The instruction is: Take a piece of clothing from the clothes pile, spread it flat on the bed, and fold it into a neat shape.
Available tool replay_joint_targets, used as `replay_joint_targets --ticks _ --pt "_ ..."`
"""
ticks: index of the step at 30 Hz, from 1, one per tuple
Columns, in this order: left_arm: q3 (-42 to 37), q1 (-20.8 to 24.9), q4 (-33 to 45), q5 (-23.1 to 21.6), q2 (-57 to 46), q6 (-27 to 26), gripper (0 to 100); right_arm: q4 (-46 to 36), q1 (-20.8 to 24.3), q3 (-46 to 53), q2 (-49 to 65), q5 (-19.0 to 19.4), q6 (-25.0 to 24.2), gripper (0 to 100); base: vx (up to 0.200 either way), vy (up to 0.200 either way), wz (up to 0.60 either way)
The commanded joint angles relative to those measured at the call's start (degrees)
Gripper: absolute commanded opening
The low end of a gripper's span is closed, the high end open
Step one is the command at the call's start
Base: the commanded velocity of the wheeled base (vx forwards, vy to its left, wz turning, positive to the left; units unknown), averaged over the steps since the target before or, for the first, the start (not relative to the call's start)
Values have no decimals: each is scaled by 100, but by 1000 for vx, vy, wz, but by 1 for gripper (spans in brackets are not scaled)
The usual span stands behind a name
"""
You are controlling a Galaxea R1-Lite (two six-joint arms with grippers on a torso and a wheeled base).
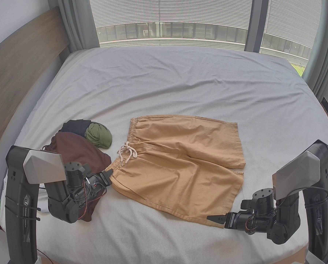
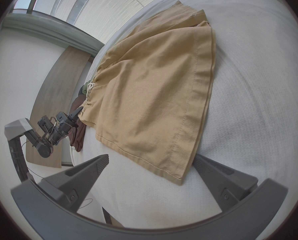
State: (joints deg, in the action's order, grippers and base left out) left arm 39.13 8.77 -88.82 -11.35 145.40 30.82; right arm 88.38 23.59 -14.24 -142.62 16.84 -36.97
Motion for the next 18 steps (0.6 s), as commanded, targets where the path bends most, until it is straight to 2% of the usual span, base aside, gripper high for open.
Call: replay_joint_targets --ticks 1,17,18 --pt "-2 2 -4 -8 6 3 0 4 67 -35 41 4 -108 100 0 0 0" --pt "-2 2 -4 -8 24 3 0 4 58 -35 50 -5 -126 100 0 0 0" --pt "-2 2 -4 -8 24 3 0 4 58 -35 41 -14 -126 0 0 0 0"
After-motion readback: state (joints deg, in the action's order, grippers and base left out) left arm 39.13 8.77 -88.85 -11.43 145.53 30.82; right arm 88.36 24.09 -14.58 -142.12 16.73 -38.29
